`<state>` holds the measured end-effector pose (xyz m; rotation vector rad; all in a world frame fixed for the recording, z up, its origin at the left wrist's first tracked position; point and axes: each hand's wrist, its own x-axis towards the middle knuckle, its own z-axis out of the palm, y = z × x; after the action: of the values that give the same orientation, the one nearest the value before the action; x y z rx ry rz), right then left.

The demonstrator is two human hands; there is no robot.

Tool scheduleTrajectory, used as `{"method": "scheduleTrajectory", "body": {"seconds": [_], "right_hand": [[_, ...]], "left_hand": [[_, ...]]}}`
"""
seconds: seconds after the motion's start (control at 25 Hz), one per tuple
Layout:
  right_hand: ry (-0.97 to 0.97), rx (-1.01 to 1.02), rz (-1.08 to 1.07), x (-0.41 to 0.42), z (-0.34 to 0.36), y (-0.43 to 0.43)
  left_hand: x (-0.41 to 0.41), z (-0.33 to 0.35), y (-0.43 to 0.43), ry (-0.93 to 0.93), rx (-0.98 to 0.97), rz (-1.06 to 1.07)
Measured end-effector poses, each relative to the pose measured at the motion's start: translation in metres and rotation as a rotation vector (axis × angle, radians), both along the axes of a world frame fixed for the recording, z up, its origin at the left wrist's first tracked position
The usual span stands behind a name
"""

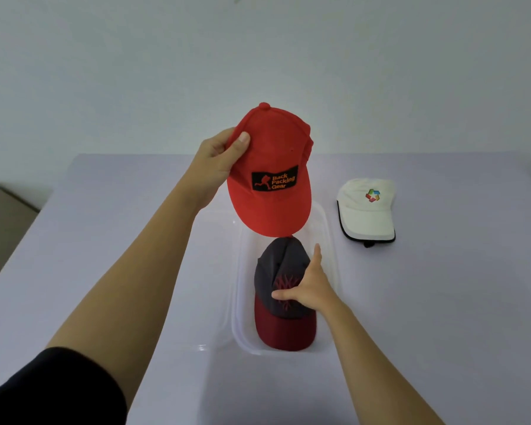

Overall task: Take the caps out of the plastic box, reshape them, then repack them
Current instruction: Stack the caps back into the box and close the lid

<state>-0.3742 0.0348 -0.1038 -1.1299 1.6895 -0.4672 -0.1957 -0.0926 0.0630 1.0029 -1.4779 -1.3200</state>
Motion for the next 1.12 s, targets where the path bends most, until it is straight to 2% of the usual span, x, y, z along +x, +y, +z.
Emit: {"method": "scheduleTrajectory", "body": {"seconds": [0.08,0.24,0.36,0.48,0.6,0.84,0.96,1.12], "right_hand": [[-0.032,0.019,0.013,-0.004,-0.003,-0.003],[0.07,-0.16,0.043,-0.003,0.002,0.003],[0.13,-0.255,0.11,0.003,0.009,0.017],[0.198,-0.345,0.177,0.012,0.015,0.037],[0.207,-0.41,0.141,0.014,0.011,0.048],[0.211,-0.384,0.085,0.012,0.011,0.045],[0.244,-0.322,0.086,0.012,0.013,0.035],[0.379,-0.221,0.12,0.013,0.011,0.023]], "left_hand": [[-0.002,-0.007,-0.006,0.008,0.002,0.001],[-0.009,-0.017,-0.015,-0.02,-0.014,-0.019],[-0.014,-0.023,-0.021,-0.058,0.003,-0.11],[-0.02,-0.041,-0.014,-0.115,0.084,-0.219],[-0.019,-0.077,0.003,-0.166,0.233,-0.28],[-0.015,-0.131,0.03,-0.241,0.524,-0.353],[-0.02,-0.138,0.025,-0.386,0.518,-0.351],[-0.026,-0.136,0.021,-0.555,0.43,-0.362]]}}
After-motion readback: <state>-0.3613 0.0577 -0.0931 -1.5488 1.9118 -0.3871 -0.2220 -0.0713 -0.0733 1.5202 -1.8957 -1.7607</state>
